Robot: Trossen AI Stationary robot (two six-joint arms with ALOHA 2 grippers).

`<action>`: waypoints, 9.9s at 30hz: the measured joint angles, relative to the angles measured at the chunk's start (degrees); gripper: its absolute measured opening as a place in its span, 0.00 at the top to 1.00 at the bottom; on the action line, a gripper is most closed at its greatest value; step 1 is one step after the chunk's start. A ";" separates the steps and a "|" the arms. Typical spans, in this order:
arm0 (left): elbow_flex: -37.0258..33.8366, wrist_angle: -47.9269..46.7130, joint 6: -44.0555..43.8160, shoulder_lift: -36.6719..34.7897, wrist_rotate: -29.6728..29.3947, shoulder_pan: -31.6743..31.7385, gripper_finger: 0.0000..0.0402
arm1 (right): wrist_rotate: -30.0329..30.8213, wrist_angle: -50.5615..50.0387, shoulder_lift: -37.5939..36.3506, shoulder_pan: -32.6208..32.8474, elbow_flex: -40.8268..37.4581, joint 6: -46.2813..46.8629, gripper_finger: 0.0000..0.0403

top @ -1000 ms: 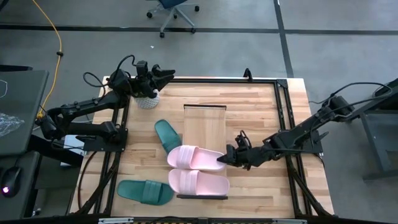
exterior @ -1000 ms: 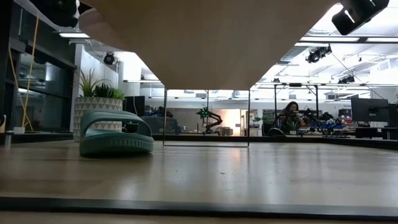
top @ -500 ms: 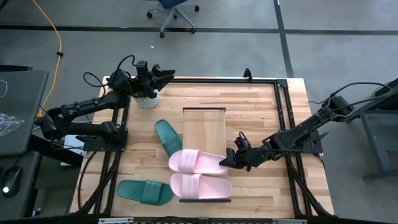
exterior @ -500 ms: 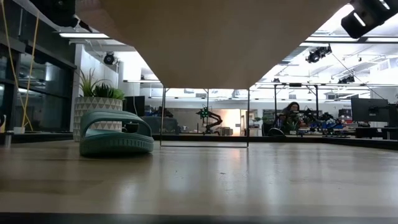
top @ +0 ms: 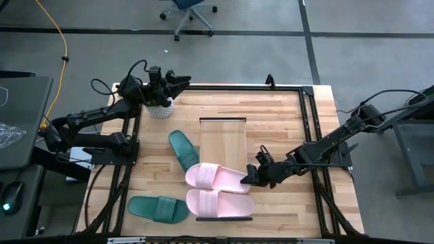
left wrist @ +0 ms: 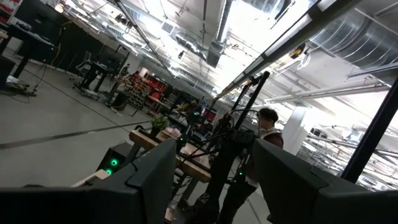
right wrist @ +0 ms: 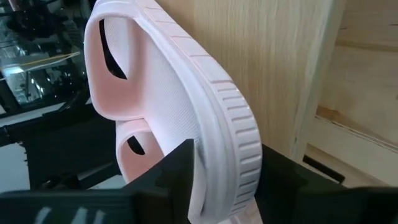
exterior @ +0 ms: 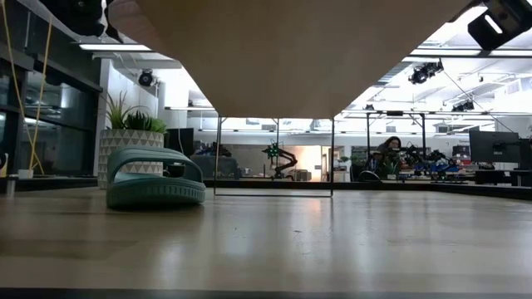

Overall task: Pick and place slides into the shelf
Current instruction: Put the pink slides on the shelf, then put the top green slides on the shelf

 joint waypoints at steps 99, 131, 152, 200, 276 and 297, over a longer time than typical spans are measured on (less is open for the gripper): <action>0.00 -74.37 24.24 -26.18 28.16 14.22 0.72 | 0.99 -24.00 -24.62 -41.30 -0.02 -48.79 0.54; -2.66 -84.42 21.48 -24.14 0.67 -8.00 0.72 | -7.01 -24.58 -24.61 -46.99 -0.02 -54.20 0.54; -7.28 -77.62 21.56 -13.23 9.20 -8.00 0.54 | -7.37 -24.94 -24.59 -46.99 -0.02 -54.59 0.54; -7.28 -63.26 18.23 8.82 4.97 -23.87 0.56 | -9.27 -25.40 -24.59 -46.98 -0.02 -54.48 0.54; -7.21 -78.58 8.70 -11.39 -1.33 -23.76 1.00 | -8.13 -27.76 -24.59 -46.97 -0.02 -57.66 0.54; 5.93 -97.17 6.87 -22.84 -17.59 -23.75 1.00 | -8.04 -27.41 -24.60 -46.99 -0.02 -58.68 0.54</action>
